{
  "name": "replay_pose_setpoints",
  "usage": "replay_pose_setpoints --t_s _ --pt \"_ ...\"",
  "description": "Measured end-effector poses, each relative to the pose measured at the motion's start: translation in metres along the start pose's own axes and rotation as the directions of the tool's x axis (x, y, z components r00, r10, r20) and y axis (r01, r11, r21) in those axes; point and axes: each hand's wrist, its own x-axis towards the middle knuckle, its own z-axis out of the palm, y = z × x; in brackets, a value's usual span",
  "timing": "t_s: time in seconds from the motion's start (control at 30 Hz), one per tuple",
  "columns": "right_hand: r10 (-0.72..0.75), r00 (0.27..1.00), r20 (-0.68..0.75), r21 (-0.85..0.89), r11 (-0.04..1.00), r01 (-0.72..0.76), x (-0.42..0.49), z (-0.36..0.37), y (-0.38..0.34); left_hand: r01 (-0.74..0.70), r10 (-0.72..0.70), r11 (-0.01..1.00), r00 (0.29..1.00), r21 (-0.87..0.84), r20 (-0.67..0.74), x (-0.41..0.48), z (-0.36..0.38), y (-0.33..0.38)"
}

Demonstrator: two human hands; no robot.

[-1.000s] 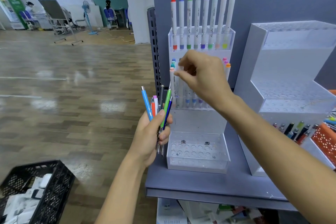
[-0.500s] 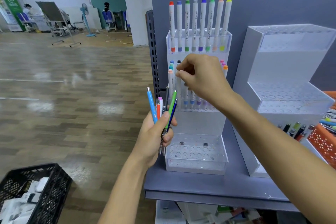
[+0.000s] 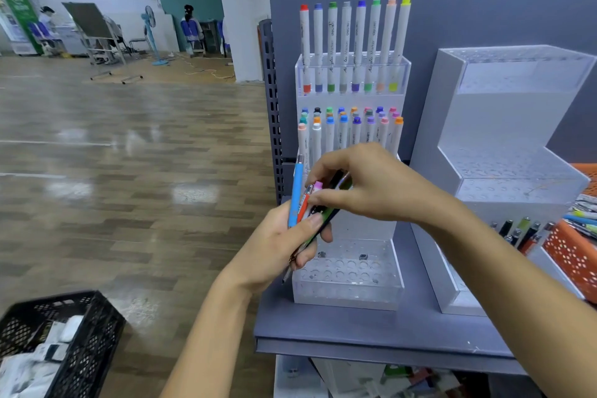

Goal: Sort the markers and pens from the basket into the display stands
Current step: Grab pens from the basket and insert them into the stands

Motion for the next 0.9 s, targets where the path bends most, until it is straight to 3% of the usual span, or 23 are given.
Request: replay_pose_setpoints --t_s 0.1,0.27,0.47,0.6,0.73,0.8,0.9 --pt "0.070 0.997 0.042 0.158 0.985 -0.076 0.002 -0.006 0.002 -0.011 0.011 1.000 0.999 -0.010 0.036 0.001 0.002 0.001" --pt "0.156 0.988 -0.003 0.429 0.892 -0.139 0.003 -0.004 0.000 -0.019 0.021 0.993 1.000 -0.119 0.019 0.003 0.007 0.004" --pt "0.301 0.893 -0.334 0.659 0.752 -0.007 0.010 -0.027 0.013 0.089 -0.105 0.960 0.994 -0.267 -0.044 -0.005 0.004 -0.010" --pt "0.252 0.792 -0.556 0.582 0.799 0.154 0.012 -0.037 0.019 0.106 -0.149 0.930 0.984 -0.351 -0.098 -0.005 0.004 -0.013" --pt "0.191 0.655 -0.731 0.411 0.890 0.199 0.015 -0.035 0.023 0.130 -0.210 0.914 0.962 -0.383 -0.174 -0.002 0.004 -0.013" --pt "0.150 0.632 -0.761 0.345 0.917 0.198 0.017 -0.033 0.024 0.128 -0.210 0.923 0.958 -0.362 -0.197 -0.002 0.004 -0.013" --pt "0.068 0.663 -0.746 0.244 0.954 0.176 0.020 -0.027 0.024 0.114 -0.199 0.931 0.955 -0.347 -0.220 -0.002 0.004 -0.013"
